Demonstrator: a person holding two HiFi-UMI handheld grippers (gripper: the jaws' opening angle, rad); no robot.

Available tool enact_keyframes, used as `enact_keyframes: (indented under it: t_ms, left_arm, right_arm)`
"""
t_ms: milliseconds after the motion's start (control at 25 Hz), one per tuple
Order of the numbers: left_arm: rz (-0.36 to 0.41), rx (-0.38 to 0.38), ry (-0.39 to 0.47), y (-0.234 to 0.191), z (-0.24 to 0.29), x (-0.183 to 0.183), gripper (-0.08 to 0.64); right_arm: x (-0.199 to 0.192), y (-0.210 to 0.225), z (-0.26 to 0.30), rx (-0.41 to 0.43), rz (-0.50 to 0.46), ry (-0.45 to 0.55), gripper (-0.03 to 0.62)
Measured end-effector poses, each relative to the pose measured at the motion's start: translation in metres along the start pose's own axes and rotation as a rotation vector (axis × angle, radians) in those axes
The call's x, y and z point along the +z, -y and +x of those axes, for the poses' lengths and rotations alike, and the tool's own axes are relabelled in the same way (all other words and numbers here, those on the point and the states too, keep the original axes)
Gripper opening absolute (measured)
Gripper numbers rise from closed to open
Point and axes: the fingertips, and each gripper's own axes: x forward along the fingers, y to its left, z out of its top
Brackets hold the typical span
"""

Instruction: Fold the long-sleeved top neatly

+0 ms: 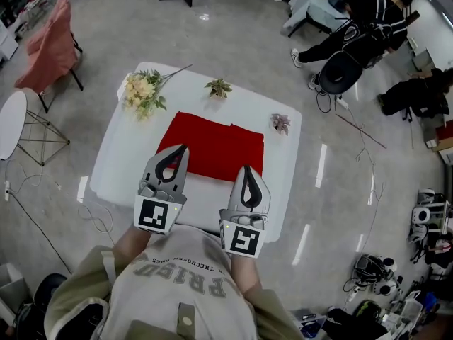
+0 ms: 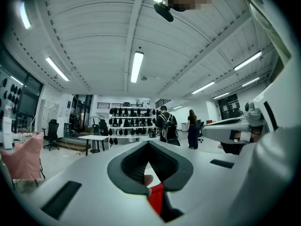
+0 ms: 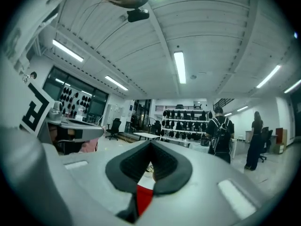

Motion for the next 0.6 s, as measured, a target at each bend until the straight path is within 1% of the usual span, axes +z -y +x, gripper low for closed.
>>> enact_keyframes:
  t_ms: [160,480,520,600]
  left_arm:
    - [-0.009,0.004,-0.008,0.001,-0.002,-0.004,0.012]
    - [-0.023,0.01,-0.018,-0.002,0.0,-0.009,0.012]
    - [-0.023,0.009,-0.019,-0.002,0.001,-0.01,0.011]
    - [-0.024,0.01,-0.021,-0.002,0.003,-0.009,0.011]
  right_arm:
    - [0.008,0.003,-0.001,-0.001,-0.019,0.019,0.0]
    - [0.006,0.006,-0.003,-0.012,-0.039,0.01,0.0]
    - [0.007,0.006,-0.002,-0.015,-0.032,0.015,0.0]
    - [0.017,0.007,0.002,-0.032,0.012,0.047,0.0]
